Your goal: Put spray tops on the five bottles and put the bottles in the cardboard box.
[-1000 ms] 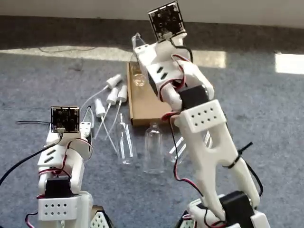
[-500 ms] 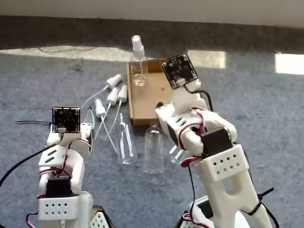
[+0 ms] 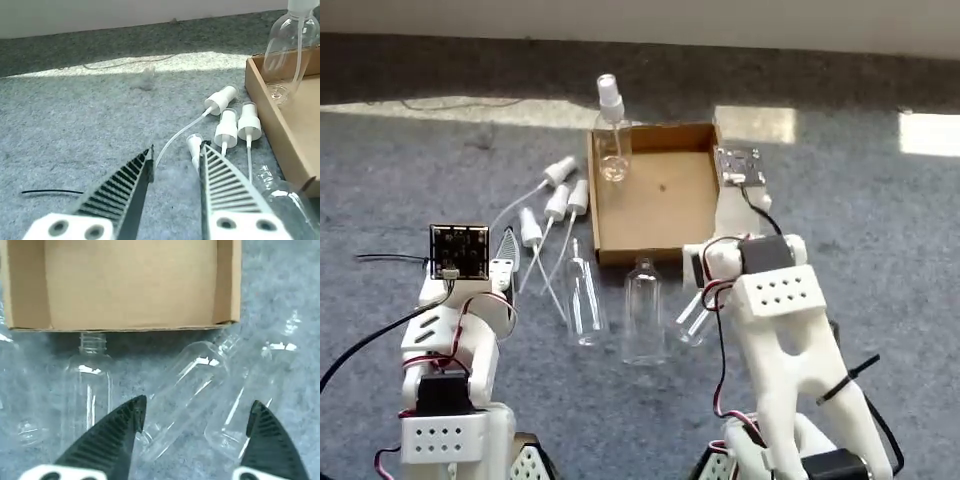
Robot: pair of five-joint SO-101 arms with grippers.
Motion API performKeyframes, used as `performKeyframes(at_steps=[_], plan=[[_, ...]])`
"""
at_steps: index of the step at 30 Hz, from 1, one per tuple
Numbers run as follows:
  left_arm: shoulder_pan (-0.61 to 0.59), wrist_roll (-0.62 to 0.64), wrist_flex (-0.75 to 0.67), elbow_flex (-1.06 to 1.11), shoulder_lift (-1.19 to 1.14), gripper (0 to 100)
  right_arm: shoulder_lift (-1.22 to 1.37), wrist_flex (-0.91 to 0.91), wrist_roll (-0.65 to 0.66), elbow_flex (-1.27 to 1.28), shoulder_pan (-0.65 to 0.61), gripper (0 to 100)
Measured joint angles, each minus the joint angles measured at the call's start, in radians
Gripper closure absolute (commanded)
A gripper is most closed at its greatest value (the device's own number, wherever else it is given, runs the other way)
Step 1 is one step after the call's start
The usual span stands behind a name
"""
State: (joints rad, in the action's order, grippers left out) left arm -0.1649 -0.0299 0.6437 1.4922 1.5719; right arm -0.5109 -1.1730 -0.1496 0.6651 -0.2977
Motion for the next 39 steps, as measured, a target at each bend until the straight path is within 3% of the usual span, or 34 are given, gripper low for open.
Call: performKeyframes(at_steps=[6, 14, 23, 31, 35, 39], plan=[[0.000, 0.000, -0.003, 0.000, 0.000, 85, 0.023, -0.006, -0.110, 0.000, 0.000, 71.7], [0.000, 0.000, -0.003, 0.000, 0.000, 85, 0.035, -0.003, -0.130, 0.035, 0.000, 71.7], [0.000, 0.000, -0.003, 0.000, 0.000, 85, 0.020, 0.137, -0.130, 0.187, -0.018, 71.6], [0.000, 0.000, -0.003, 0.000, 0.000, 85, 0.018, 0.153, -0.209, 0.207, -0.038, 71.4], [0.000, 0.000, -0.003, 0.000, 0.000, 85, 0.018, 0.153, -0.187, 0.213, -0.018, 71.4], [0.000, 0.000, -0.003, 0.000, 0.000, 85, 0.018, 0.144, -0.054, 0.219, 0.097, 71.4]])
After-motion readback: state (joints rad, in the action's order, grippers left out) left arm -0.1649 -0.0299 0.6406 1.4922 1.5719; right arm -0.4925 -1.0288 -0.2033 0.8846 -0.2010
